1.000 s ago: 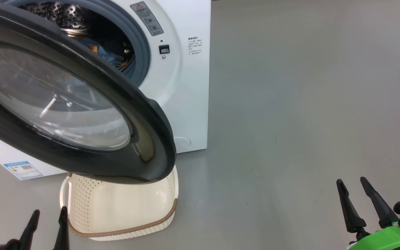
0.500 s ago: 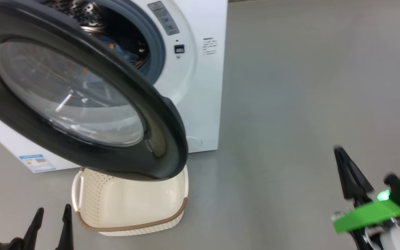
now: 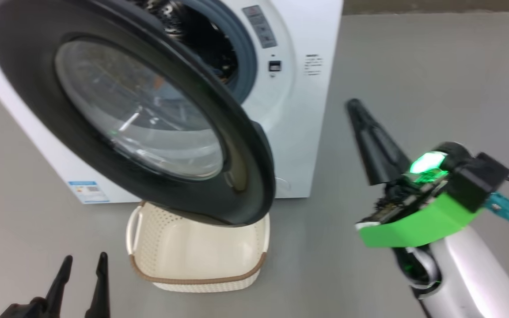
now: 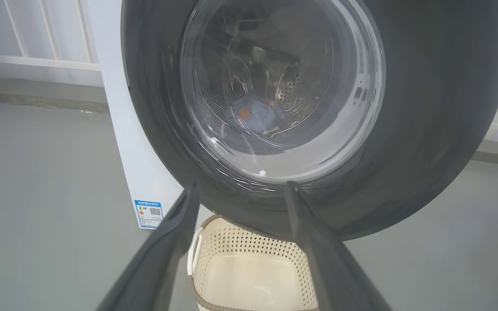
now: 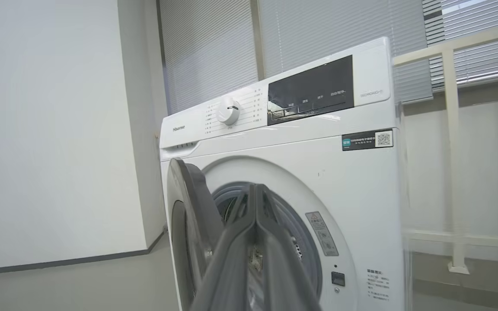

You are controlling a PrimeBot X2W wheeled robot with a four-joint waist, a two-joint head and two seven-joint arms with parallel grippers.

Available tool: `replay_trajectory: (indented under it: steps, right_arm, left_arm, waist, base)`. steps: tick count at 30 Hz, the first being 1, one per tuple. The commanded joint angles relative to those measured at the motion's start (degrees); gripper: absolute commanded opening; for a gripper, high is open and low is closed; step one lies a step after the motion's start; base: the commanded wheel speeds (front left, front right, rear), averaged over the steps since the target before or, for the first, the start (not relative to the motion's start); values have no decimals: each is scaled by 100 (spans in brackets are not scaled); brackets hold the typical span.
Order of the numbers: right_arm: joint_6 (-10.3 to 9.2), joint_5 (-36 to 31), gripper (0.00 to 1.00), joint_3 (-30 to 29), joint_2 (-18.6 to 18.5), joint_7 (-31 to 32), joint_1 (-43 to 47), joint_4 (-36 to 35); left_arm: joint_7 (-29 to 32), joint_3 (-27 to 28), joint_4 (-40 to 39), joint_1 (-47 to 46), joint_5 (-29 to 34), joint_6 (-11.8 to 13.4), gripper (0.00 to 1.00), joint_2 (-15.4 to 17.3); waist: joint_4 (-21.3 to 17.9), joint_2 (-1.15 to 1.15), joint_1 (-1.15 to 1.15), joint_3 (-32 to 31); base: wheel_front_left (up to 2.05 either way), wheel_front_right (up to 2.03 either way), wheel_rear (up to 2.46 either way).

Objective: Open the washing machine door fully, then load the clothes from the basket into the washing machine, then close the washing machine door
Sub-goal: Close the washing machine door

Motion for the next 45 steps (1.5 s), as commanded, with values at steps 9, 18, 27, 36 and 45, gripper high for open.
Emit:
replay_trajectory:
  steps: [9, 18, 27, 36, 45]
  right_arm:
    - [16, 356, 0, 1430, 219, -26, -283, 398]
    - [16, 615, 0, 2147, 266, -26, -217, 1539]
    - [16, 670, 0, 1774, 394, -26, -447, 2404]
    - [16, 537, 0, 1208, 537, -26, -738, 2668]
    - [16, 387, 0, 414, 461, -26, -1195, 2747]
  left_arm:
    - [-37, 42, -226, -110, 91, -9, 100, -39]
    - [-37, -63, -163, -201, 31, -9, 100, -115]
    - [-37, -126, -136, -439, 0, -9, 100, -180]
    - [-37, -201, -161, -638, -16, -9, 100, -224]
    - [-37, -342, -226, -914, -20, -9, 100, -298]
  waist:
    - [456, 0, 0, 13]
    - [620, 0, 0, 227]
    - [650, 0, 0, 546]
    - [726, 0, 0, 789]
    - [956, 0, 0, 1129]
  base:
    - [0, 0, 0]
    - [0, 0, 0]
    - [0, 0, 0]
    - [0, 0, 0]
    - [0, 0, 0]
